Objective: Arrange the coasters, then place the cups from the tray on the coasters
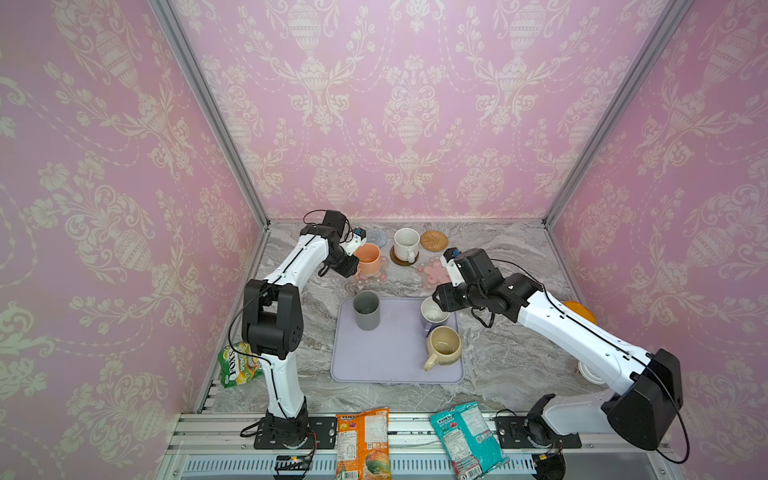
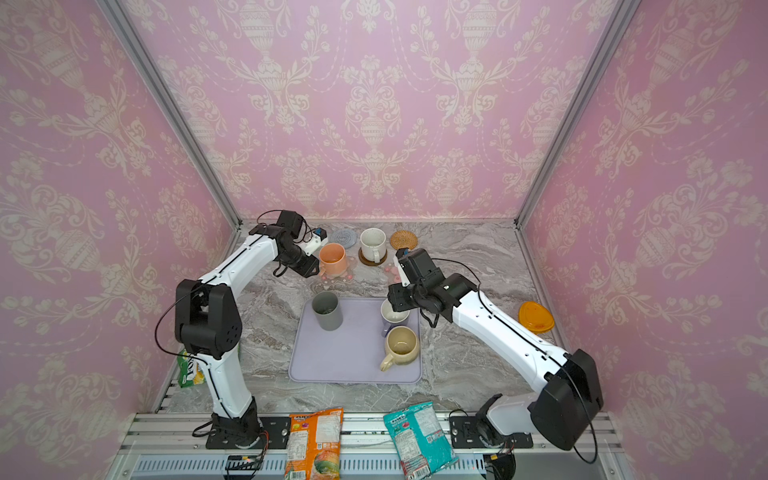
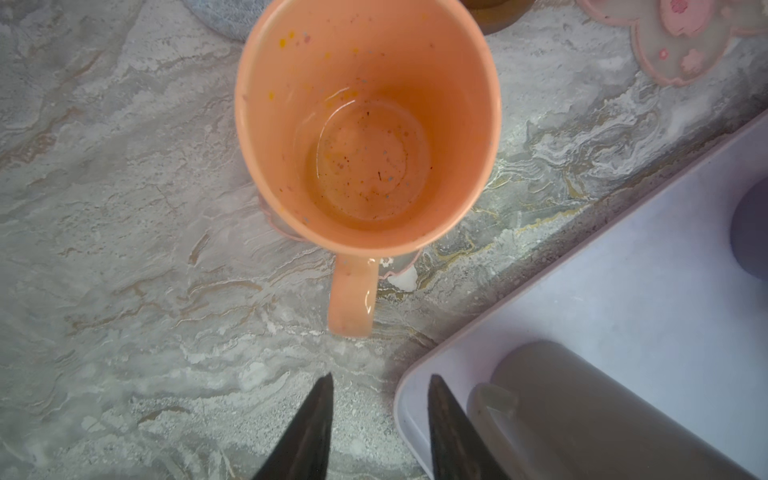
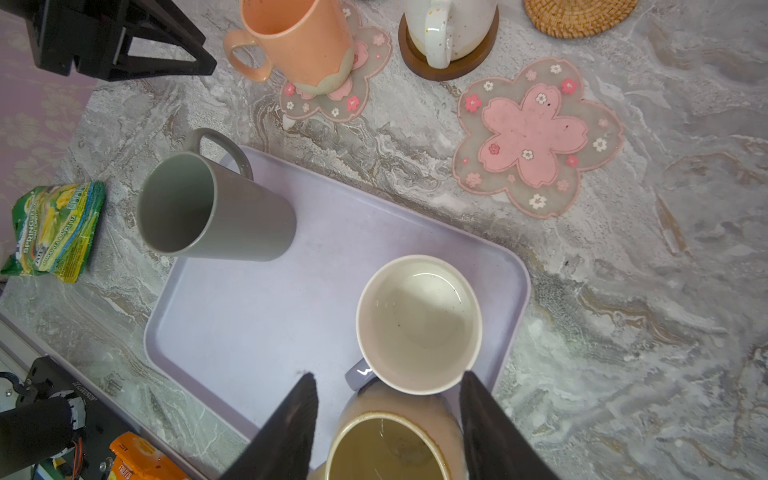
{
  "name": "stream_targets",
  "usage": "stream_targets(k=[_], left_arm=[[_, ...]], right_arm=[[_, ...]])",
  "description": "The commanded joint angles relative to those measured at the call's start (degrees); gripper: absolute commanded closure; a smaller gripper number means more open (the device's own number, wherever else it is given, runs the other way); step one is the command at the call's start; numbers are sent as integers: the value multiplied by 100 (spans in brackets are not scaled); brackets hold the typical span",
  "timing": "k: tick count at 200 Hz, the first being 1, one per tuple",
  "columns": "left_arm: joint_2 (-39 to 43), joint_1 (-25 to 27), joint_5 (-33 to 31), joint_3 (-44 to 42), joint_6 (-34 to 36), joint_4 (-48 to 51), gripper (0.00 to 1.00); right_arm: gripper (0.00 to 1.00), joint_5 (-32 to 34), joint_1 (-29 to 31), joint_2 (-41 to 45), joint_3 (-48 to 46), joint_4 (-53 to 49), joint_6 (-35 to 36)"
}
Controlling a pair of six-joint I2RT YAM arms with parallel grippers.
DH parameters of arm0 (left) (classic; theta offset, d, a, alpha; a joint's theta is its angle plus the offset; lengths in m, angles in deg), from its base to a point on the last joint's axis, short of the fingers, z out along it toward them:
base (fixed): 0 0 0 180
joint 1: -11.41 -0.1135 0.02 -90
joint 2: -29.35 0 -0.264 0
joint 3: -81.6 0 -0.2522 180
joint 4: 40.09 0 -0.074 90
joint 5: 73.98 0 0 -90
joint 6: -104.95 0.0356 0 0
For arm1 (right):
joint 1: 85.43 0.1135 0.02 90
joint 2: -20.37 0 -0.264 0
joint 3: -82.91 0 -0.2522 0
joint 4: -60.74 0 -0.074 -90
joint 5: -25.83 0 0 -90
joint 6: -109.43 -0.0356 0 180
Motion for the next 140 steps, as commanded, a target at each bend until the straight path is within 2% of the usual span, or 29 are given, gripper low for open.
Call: stream_targets(k=[1, 35, 76, 118, 140], left_arm=[[430, -27, -32, -350, -472, -275, 59], [1092, -29, -256, -924, -846, -510, 59], [1747, -26, -36, -1592, -1008, -1050, 58], [1369, -27, 67, -1553, -1069, -1139, 57], [1038, -24, 35, -1398, -995, -1234, 52]], right_arm=[[44, -90, -31, 190, -209, -7, -136], [43, -47, -28, 282, -260, -24, -137], [43, -103, -28, 257, -251, -21, -176], [44, -215, -29, 283, -348, 40, -302], [44, -141, -31, 281, -307, -64, -288]])
